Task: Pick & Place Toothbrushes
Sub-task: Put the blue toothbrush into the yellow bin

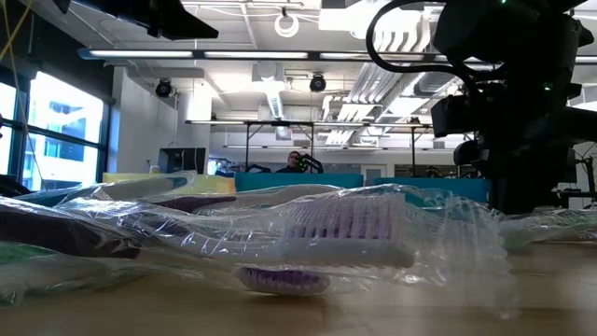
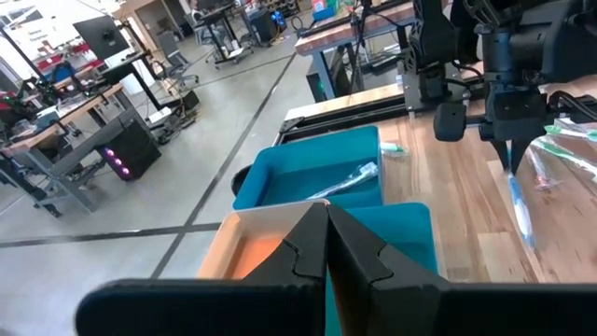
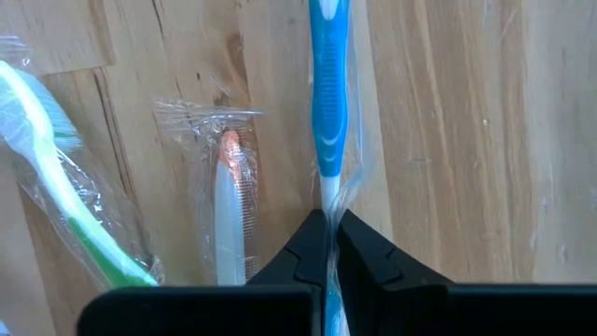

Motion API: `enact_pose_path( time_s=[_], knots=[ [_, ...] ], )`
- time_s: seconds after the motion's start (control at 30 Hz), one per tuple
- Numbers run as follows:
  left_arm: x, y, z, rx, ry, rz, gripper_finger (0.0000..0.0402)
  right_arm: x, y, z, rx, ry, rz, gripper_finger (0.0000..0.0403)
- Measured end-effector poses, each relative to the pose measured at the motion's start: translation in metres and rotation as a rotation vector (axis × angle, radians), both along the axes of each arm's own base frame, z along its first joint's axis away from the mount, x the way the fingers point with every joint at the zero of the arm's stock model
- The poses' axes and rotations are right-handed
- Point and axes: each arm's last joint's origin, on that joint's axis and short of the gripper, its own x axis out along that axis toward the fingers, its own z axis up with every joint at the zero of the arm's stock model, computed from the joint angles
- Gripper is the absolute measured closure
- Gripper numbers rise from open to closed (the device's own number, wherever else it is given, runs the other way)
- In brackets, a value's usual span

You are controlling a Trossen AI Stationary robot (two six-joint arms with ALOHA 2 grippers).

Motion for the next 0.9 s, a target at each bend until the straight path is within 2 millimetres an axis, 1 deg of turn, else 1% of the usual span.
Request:
enact_pose_path(
  time_s=[0.23, 0.33, 0.57, 0.9],
  knots=[
    [0.000, 0.000, 0.000, 0.000, 0.002, 0.000, 0.0402, 0.000, 0.000, 0.000, 0.005, -0.004, 0.000, 0.0398],
    [0.000, 0.000, 0.000, -0.001, 0.003, 0.000, 0.0402, 0.000, 0.000, 0.004, 0.015, -0.029, 0.002, 0.0399],
    [0.000, 0.000, 0.000, 0.000, 0.000, 0.000, 0.0402, -0.002, -0.002, 0.021, 0.082, -0.090, 0.009, 0.0399],
    [0.000, 0.000, 0.000, 0.000, 0.000, 0.000, 0.0402, -0.005, -0.004, 0.040, 0.087, -0.173, 0.006, 0.0399]
  ],
)
